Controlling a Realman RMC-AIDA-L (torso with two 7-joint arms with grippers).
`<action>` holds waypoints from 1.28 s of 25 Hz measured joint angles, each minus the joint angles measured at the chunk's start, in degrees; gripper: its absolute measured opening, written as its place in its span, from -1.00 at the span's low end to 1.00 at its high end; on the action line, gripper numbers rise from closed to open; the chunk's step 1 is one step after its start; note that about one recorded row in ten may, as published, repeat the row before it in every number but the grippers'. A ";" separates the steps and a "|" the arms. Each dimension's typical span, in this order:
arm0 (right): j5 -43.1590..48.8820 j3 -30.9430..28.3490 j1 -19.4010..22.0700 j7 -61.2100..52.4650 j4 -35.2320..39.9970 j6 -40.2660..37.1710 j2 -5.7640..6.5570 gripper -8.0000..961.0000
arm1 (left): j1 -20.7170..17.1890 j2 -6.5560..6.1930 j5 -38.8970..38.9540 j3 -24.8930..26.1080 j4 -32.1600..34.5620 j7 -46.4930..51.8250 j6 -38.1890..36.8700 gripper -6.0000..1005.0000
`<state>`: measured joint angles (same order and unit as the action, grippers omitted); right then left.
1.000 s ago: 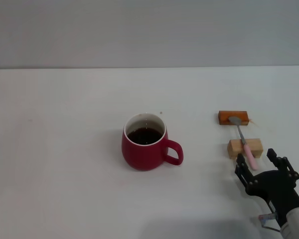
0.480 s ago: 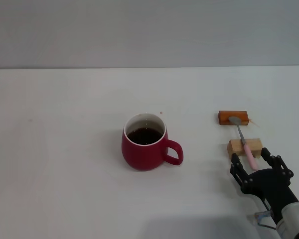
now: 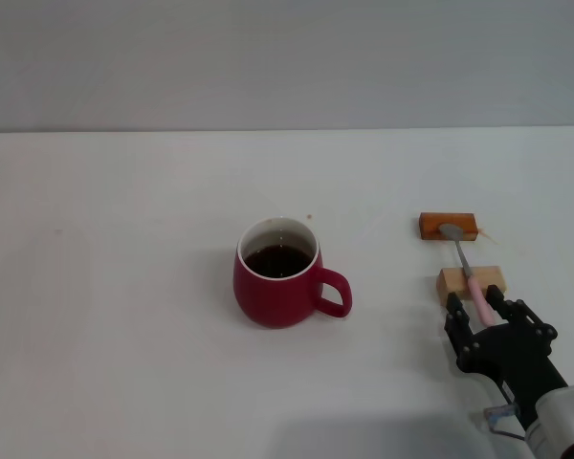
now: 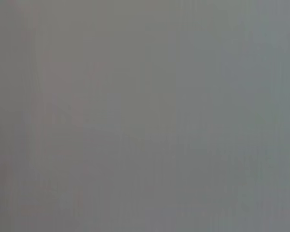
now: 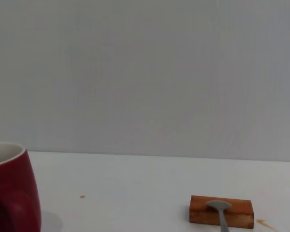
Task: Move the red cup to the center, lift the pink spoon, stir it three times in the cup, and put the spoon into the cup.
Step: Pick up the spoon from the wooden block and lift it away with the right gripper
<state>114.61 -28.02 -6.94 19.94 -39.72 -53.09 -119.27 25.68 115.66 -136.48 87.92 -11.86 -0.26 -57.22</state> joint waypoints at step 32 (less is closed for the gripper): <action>-2.92 0.25 -1.06 -0.26 0.57 0.01 -0.09 -0.17 | -0.11 -0.26 0.17 0.14 0.00 0.00 -0.07 0.65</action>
<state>111.69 -27.77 -8.00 19.68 -39.16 -53.08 -119.36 25.57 115.40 -136.32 88.07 -11.86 -0.26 -57.29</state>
